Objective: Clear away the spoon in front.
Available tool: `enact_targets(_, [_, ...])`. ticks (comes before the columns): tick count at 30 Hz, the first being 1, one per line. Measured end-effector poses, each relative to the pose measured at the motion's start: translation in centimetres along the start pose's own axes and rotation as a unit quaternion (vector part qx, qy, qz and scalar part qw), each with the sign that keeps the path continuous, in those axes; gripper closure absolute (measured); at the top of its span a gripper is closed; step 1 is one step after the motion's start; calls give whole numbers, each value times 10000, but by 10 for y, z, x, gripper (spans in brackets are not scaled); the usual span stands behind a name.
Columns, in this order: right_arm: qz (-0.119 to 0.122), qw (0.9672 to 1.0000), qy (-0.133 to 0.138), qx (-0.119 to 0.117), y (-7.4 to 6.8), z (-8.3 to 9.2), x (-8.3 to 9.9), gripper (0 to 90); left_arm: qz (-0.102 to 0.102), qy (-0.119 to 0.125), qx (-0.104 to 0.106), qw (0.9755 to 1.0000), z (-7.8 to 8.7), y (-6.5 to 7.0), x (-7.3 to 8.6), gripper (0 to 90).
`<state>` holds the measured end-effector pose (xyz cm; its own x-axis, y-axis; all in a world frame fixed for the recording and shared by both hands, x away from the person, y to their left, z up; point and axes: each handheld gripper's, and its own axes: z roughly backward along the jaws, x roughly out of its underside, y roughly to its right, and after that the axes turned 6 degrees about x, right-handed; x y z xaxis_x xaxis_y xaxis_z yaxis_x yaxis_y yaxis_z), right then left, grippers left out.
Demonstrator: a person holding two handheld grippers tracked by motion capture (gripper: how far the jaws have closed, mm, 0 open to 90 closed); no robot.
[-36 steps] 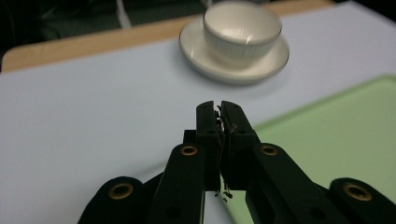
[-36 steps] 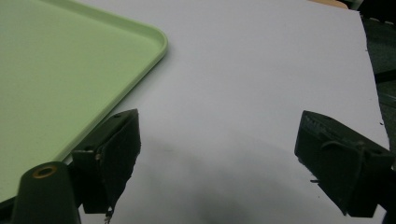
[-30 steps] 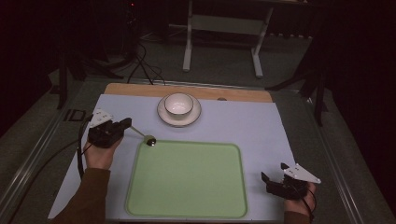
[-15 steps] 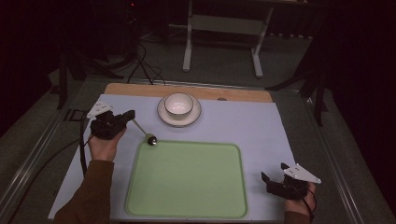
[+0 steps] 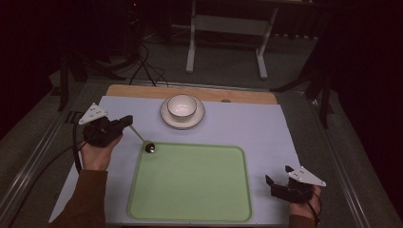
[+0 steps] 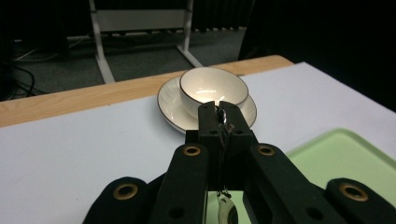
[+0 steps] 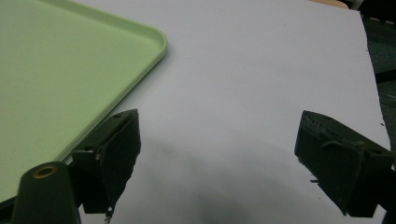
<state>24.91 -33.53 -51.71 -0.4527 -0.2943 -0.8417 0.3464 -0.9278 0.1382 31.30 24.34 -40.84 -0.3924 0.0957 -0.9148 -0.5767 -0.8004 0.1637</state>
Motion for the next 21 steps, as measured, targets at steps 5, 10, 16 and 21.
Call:
enact_targets(5, [3, 10000, -11, 2, 0, 0, 0, 142, -80, -98, 88, 9999, 4, 5, -2, 889])
enact_targets(10, [11, 10000, 30, -9, 0, 0, 0, 142, -120, -190, 213, 9995, 7, 8, -2, 889])
enact_targets(16, [37, 10000, 86, -22, -1, 2, -1, 142, -90, -303, 376, 9988, 8, 8, 4, 889])
enact_targets(21, [65, 9997, 205, -97, -1, 3, -2, 142, 2, -397, 555, 9977, 13, 7, 9, 889])
